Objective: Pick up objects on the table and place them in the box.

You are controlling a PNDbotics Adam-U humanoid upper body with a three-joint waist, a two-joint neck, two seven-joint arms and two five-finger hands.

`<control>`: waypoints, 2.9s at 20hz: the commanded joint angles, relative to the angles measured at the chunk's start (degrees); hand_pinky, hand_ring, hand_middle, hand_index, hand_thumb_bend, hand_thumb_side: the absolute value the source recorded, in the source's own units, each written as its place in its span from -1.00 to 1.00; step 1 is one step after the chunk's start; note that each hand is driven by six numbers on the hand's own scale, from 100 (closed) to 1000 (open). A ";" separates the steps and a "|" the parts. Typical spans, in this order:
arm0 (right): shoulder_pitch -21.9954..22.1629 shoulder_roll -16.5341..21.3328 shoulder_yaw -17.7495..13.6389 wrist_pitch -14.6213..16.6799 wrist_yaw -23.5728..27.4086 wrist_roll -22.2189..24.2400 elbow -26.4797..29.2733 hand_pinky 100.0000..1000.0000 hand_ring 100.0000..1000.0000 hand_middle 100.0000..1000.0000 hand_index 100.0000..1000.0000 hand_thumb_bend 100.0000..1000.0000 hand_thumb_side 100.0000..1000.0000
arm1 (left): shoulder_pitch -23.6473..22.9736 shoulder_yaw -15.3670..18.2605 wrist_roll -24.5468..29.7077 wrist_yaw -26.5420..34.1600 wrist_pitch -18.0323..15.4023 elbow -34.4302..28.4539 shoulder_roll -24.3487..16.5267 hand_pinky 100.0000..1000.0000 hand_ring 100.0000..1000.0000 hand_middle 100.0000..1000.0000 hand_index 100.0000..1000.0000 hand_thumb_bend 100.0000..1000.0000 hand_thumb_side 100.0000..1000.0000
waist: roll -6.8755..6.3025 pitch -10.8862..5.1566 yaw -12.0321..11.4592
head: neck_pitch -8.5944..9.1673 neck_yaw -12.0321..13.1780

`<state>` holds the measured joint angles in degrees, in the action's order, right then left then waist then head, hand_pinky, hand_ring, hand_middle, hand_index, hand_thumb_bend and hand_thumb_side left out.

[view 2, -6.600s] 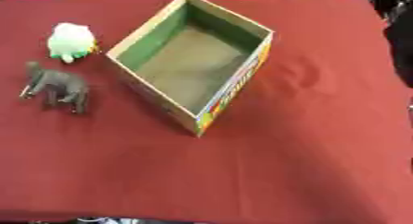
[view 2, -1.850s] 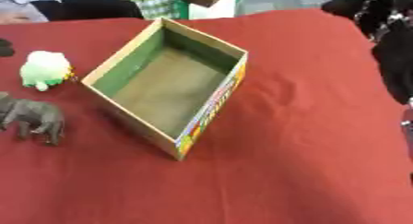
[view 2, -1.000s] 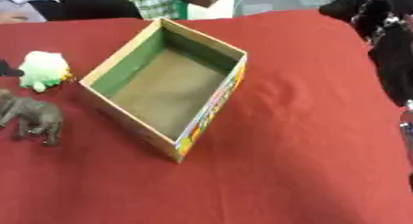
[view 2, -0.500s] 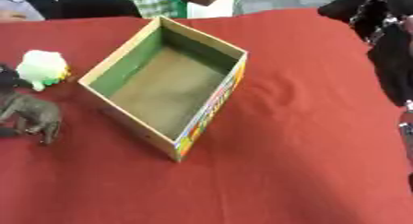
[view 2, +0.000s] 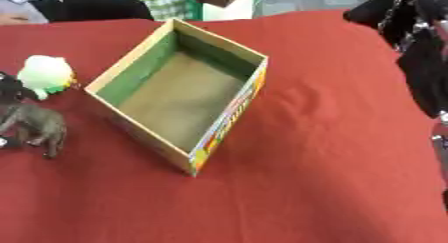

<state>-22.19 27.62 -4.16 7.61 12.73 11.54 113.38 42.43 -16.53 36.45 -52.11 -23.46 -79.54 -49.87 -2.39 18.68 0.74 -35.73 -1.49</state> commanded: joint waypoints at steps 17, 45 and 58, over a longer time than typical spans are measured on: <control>-0.32 0.53 -0.38 0.08 -0.41 0.48 1.21 0.75 0.50 0.22 0.72 -1.00 1.00 | 1.86 -0.30 15.07 5.33 5.34 -7.54 -0.58 0.24 0.56 0.41 0.81 -0.23 0.02 | 0.14 -0.60 0.08 | 0.67 -0.07; -0.09 0.14 -0.58 0.05 -0.37 0.63 1.21 0.75 0.51 0.21 0.71 -1.00 1.00 | 1.99 -2.00 15.51 -2.73 3.11 -7.37 0.34 0.10 0.53 0.39 0.75 -0.25 -0.55 | 0.31 -0.28 0.27 | 0.96 -0.07; 0.00 -0.05 -0.68 0.03 -0.42 0.70 1.21 0.75 0.51 0.21 0.70 -1.00 1.00 | 1.66 -2.48 15.51 -2.03 2.70 -8.52 1.61 -0.20 0.22 -0.04 0.23 -0.68 -0.48 | 0.47 -0.24 0.24 | 0.92 -0.20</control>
<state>-21.76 26.92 -4.25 7.55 12.64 12.08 113.38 43.45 -19.28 47.12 -54.99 -16.34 -87.43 -47.37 -2.00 19.43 1.03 -35.25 -1.60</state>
